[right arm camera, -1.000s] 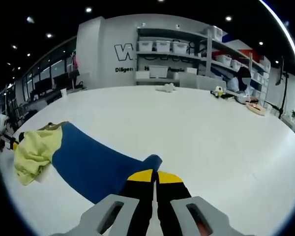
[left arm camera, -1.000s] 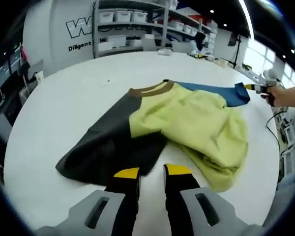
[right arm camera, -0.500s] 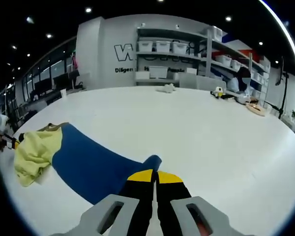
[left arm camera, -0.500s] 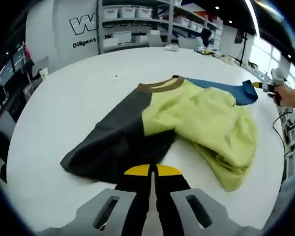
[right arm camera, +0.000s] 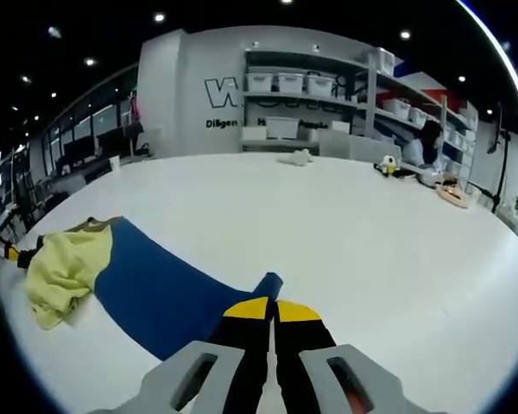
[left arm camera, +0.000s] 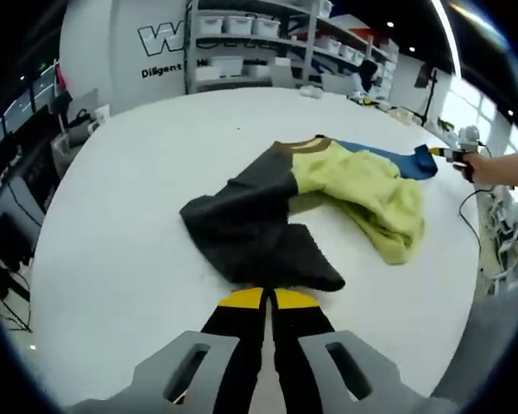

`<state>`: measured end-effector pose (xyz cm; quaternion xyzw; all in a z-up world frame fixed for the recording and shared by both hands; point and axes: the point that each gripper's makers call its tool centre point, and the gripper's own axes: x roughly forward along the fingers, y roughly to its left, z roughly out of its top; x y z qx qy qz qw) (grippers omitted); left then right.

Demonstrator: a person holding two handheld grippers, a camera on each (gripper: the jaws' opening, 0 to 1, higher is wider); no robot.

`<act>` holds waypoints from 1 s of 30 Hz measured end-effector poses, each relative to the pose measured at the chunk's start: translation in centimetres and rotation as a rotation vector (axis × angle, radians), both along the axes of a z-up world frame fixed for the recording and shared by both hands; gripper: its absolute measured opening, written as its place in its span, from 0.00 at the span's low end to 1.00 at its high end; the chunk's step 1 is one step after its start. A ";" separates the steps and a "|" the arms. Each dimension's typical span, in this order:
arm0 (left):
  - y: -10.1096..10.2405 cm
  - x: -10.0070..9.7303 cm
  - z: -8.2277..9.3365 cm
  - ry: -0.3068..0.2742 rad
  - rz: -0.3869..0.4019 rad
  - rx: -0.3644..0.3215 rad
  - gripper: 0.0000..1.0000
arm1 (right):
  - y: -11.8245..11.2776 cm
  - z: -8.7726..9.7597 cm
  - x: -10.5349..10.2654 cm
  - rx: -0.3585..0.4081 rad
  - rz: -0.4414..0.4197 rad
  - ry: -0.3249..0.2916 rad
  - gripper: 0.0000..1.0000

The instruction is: Fold the garment on the visible template until the final outline fits inside the template.

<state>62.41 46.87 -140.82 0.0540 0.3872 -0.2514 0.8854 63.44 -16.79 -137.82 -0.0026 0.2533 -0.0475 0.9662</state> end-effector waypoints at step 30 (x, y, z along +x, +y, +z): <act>13.7 -5.0 3.3 -0.144 0.349 0.003 0.07 | -0.2 -1.0 0.0 -0.014 0.010 0.045 0.00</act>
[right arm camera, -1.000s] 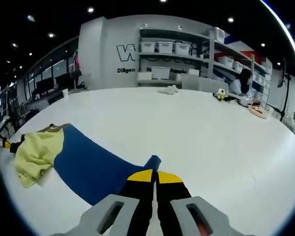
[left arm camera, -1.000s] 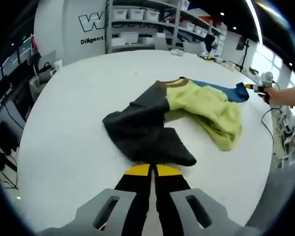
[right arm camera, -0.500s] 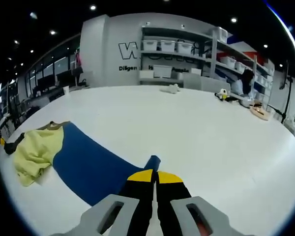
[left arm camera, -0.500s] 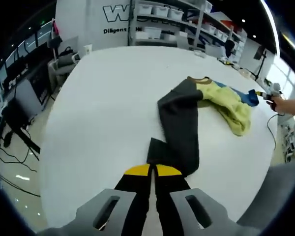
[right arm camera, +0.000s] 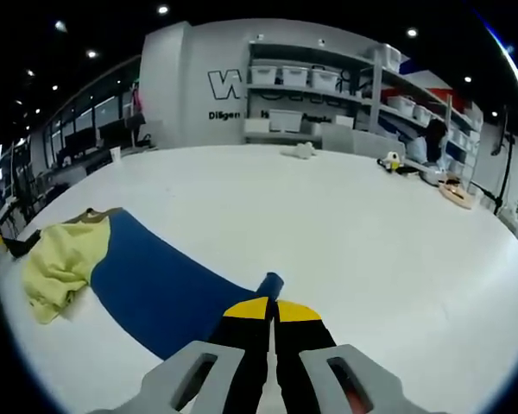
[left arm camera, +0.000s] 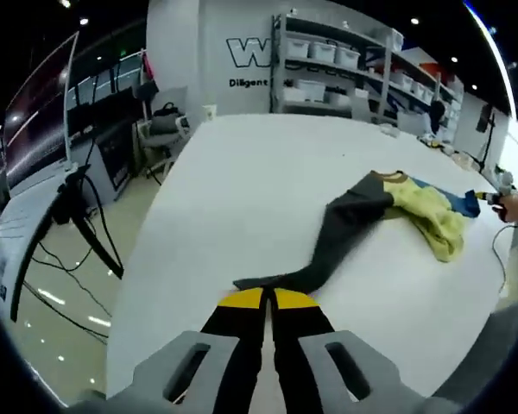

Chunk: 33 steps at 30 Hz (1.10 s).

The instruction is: Fold the garment on the visible template until the final outline fits inside the template.

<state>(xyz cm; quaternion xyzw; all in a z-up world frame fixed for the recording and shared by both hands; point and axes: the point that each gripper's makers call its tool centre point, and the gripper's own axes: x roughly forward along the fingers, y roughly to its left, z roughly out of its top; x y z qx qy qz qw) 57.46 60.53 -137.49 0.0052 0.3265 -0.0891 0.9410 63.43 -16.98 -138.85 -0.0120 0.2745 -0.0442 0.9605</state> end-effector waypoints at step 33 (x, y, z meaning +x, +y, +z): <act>3.4 -4.2 -5.1 0.214 0.033 0.094 0.05 | -2.1 -1.5 -5.9 -0.004 -0.061 0.082 0.00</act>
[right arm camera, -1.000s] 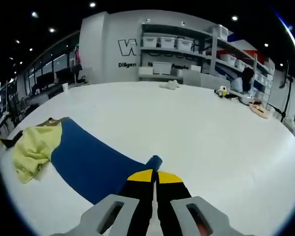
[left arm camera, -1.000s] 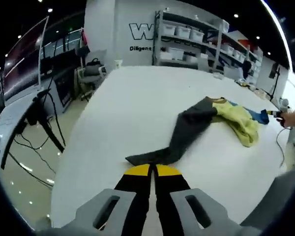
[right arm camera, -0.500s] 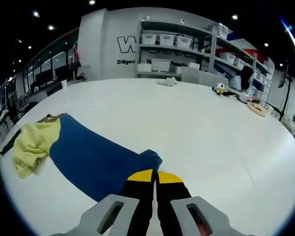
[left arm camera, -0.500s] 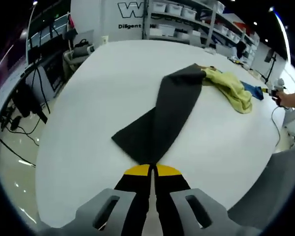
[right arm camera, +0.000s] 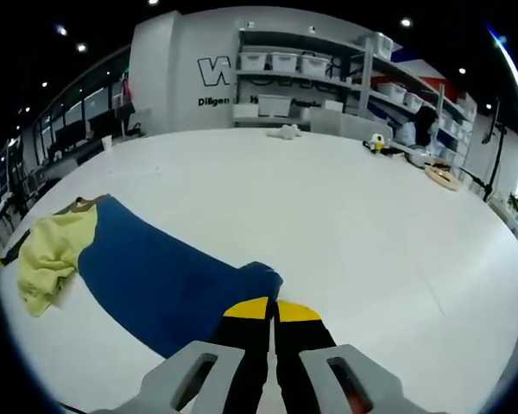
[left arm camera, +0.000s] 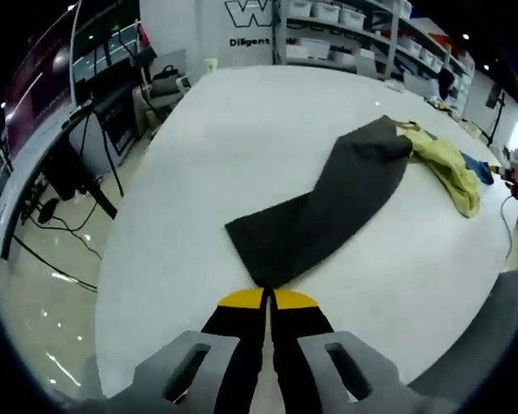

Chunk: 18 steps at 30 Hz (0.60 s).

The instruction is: Fold the garment on the visible template until the final outline fits inside the template.

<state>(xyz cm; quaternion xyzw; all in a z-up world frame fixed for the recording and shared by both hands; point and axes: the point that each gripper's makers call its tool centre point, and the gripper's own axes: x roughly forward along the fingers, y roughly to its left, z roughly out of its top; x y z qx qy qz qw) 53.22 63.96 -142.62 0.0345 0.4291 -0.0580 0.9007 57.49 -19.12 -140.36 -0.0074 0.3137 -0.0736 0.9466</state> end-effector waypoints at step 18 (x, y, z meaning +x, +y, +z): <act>-2.0 6.4 -1.2 0.000 -0.091 -0.017 0.22 | 0.7 0.2 -0.8 -0.001 0.022 0.001 0.00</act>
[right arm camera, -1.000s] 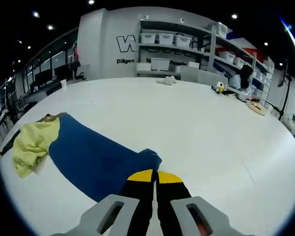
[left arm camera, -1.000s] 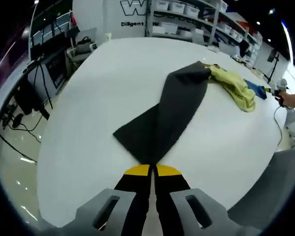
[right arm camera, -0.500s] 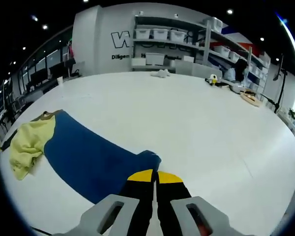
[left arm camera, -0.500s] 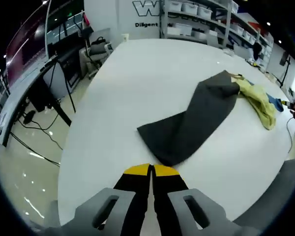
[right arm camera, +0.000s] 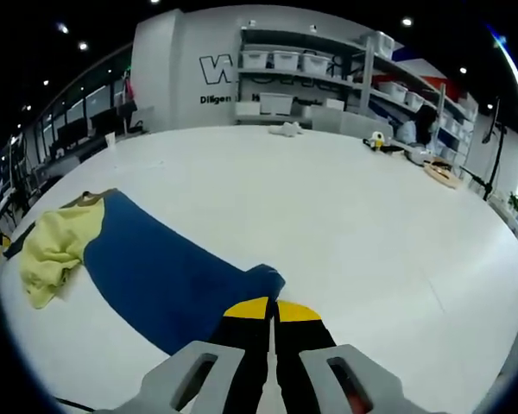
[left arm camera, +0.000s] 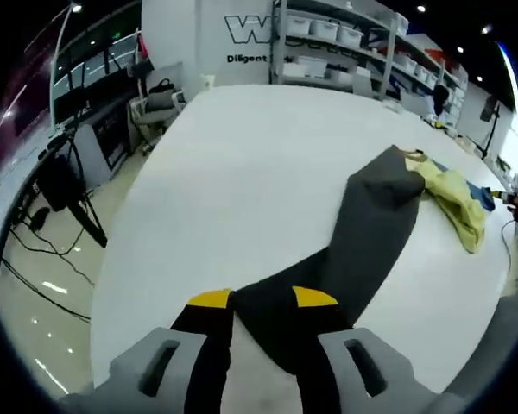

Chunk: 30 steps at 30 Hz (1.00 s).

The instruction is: Fold the garment on the visible template until the final outline fits inside the template.

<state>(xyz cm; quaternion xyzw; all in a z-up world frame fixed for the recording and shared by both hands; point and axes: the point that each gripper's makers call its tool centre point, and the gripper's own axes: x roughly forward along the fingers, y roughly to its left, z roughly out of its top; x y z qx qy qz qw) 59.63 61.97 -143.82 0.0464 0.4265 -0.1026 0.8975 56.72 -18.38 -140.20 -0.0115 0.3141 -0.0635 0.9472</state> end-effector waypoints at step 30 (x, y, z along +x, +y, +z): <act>4.5 1.4 1.4 -0.014 0.128 0.070 0.05 | 0.2 0.2 0.3 -0.015 0.029 0.051 0.00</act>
